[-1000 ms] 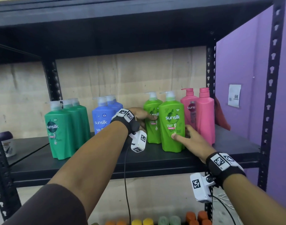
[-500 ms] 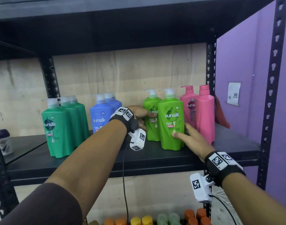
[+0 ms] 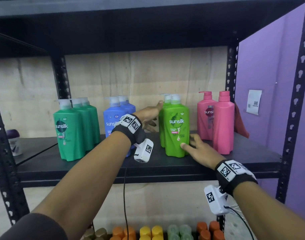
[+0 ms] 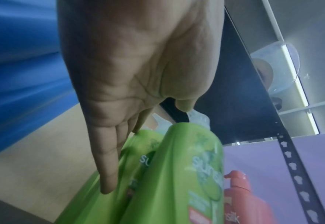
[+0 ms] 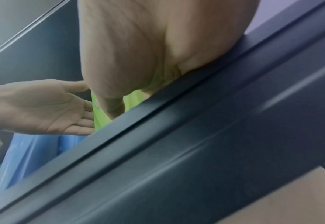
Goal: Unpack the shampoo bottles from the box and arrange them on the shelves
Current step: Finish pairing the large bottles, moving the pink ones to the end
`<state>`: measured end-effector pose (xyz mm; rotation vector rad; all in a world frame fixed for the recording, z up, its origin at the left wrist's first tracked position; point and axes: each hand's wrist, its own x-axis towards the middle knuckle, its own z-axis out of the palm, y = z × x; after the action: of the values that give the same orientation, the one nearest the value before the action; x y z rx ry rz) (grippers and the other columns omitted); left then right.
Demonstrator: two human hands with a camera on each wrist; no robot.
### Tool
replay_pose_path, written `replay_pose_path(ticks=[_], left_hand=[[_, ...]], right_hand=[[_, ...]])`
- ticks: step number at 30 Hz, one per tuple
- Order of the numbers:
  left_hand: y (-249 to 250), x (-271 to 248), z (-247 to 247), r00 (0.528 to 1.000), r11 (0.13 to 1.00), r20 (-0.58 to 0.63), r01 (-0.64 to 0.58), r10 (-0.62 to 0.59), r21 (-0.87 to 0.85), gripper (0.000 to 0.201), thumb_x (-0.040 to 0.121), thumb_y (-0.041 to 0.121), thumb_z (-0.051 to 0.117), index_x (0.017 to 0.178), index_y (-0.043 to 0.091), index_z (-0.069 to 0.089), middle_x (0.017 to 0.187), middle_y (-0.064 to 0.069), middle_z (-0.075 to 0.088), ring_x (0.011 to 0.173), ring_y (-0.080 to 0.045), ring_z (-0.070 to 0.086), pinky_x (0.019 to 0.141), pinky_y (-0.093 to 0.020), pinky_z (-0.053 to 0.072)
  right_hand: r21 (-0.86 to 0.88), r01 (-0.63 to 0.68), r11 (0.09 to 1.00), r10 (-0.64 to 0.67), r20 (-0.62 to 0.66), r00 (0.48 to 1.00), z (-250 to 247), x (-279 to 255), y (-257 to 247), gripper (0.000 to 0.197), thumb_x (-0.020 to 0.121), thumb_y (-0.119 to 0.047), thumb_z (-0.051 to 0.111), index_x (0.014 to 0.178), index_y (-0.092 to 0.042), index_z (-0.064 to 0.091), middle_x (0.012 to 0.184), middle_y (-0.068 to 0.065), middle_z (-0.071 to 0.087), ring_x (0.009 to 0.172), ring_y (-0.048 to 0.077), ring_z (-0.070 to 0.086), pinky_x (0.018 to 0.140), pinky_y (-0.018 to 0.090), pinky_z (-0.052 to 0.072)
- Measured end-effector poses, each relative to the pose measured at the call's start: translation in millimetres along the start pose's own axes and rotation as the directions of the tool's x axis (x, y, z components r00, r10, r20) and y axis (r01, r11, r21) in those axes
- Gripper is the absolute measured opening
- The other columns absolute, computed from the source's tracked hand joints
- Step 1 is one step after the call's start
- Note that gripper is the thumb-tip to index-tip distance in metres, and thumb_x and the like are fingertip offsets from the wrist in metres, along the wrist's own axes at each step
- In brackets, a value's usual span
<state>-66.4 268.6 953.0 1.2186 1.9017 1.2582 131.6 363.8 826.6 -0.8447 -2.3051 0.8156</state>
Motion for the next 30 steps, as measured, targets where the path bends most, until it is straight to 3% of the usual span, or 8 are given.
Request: replay_pose_path(ticks=[3,7,9,13,17,22,28,30], left_hand=[[-3,-19,-3,0.994,0.991,0.084,-0.062,0.073,-0.122,0.053,0.100,0.068,0.042,0.123,0.024,0.062,0.121,-0.003,0.066,0.106,-0.023,0.069,0.068,-0.034,0.063],[-20,-29,8,0.972,0.978,0.112,-0.205,0.206,-0.027,0.059,0.094,0.040,0.073,0.145,0.028,0.046,0.130,0.007,0.066,0.106,-0.012,0.069,0.082,-0.036,0.063],[-28,-29,15,0.963,0.965,0.092,-0.258,0.253,0.042,0.063,0.095,0.024,0.075,0.148,0.023,0.043,0.133,0.001,0.066,0.112,-0.015,0.066,0.094,-0.041,0.059],[-31,-31,16,0.944,0.936,0.060,-0.329,0.324,0.124,0.064,0.096,0.015,0.072,0.151,0.014,0.040,0.137,-0.008,0.064,0.120,-0.017,0.061,0.099,-0.026,0.050],[-31,-36,19,0.947,0.941,0.062,-0.320,0.315,0.107,0.055,0.098,0.014,0.069,0.147,0.015,0.044,0.128,-0.005,0.065,0.114,-0.018,0.064,0.068,-0.014,0.054],[-32,-40,22,0.962,0.961,0.068,-0.268,0.264,0.066,0.050,0.100,0.016,0.067,0.144,0.017,0.043,0.131,-0.003,0.065,0.119,-0.027,0.068,0.081,-0.049,0.062],[-32,-40,20,0.967,0.964,0.045,-0.255,0.252,0.073,0.061,0.099,0.018,0.069,0.148,0.016,0.032,0.125,0.003,0.060,0.105,-0.016,0.065,0.062,-0.031,0.060],[-33,-40,21,0.968,0.966,0.043,-0.250,0.248,0.065,0.062,0.099,0.018,0.069,0.149,0.016,0.031,0.128,0.002,0.060,0.106,-0.017,0.065,0.064,-0.033,0.060]], right_hand=[[-0.028,-0.014,1.000,0.014,0.011,1.000,0,0,0,0.065,0.096,-0.064,0.053,0.147,-0.033,0.031,0.151,-0.009,0.053,0.136,0.015,0.053,0.107,0.030,0.035],[-0.131,-0.026,0.991,0.029,0.018,0.999,5,1,0,0.071,0.090,-0.076,0.049,0.146,-0.040,0.026,0.143,-0.004,0.060,0.130,0.023,0.058,0.108,0.038,0.041],[-0.160,-0.056,0.986,0.057,0.003,0.998,8,1,-3,0.073,0.085,-0.082,0.048,0.143,-0.043,0.027,0.137,-0.004,0.062,0.125,0.025,0.061,0.102,0.038,0.044],[-0.197,-0.053,0.979,0.054,-0.002,0.999,11,1,-5,0.074,0.082,-0.087,0.044,0.141,-0.045,0.027,0.135,-0.006,0.063,0.123,0.025,0.062,0.100,0.039,0.045],[-0.210,-0.029,0.977,0.032,0.010,0.999,11,2,-3,0.073,0.087,-0.082,0.043,0.146,-0.044,0.026,0.140,-0.009,0.062,0.127,0.023,0.060,0.105,0.038,0.043],[-0.179,-0.023,0.984,0.030,0.035,0.999,5,4,0,0.066,0.096,-0.071,0.044,0.154,-0.047,0.025,0.140,-0.007,0.062,0.131,0.024,0.057,0.109,0.037,0.041],[-0.235,-0.003,0.972,0.012,0.038,0.999,5,4,0,0.064,0.098,-0.070,0.041,0.156,-0.058,0.017,0.153,-0.006,0.052,0.140,0.024,0.050,0.115,0.037,0.037],[-0.238,0.000,0.971,0.008,0.032,0.999,6,4,2,0.065,0.098,-0.071,0.040,0.156,-0.056,0.018,0.151,-0.005,0.054,0.138,0.024,0.051,0.113,0.037,0.039]])
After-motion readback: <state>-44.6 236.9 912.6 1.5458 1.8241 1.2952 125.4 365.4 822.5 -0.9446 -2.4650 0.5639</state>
